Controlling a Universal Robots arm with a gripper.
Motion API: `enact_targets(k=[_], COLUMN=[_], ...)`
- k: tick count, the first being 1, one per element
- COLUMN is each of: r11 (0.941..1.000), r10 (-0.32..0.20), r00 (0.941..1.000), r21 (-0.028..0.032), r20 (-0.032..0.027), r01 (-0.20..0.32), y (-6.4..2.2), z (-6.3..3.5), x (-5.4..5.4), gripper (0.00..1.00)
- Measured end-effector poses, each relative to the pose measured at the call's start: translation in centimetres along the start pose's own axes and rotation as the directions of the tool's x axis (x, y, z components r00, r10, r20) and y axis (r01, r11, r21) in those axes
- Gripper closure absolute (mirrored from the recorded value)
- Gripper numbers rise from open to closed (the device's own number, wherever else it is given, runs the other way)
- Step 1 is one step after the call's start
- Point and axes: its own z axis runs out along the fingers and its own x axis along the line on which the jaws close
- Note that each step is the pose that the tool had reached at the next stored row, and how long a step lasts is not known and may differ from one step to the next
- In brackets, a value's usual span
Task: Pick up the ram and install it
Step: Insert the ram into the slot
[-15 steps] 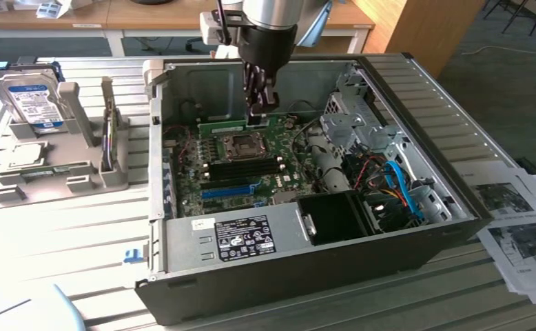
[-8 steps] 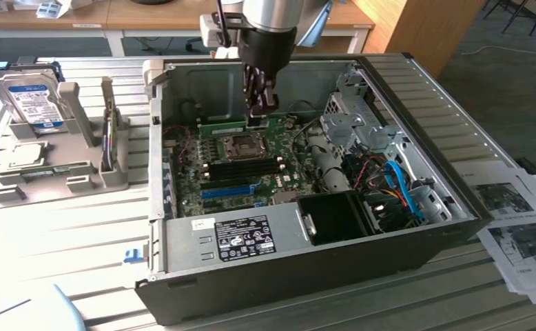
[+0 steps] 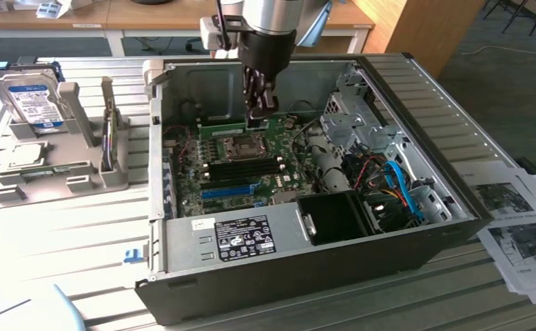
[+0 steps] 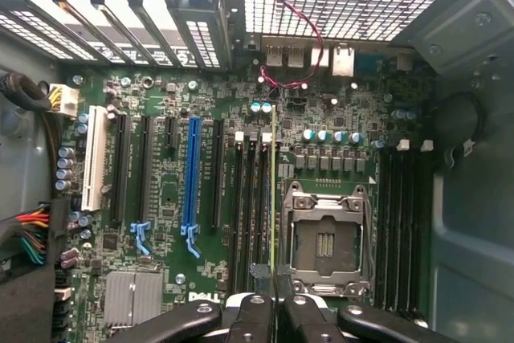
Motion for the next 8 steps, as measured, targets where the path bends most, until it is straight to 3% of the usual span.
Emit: enact_targets(k=[8], r11=[1.0000], r10=[0.000], r00=[1.0000], r21=[0.0000], r20=[0.0001], r01=[0.000], y=[-0.02], z=[0.45], x=[0.00], gripper=[0.89])
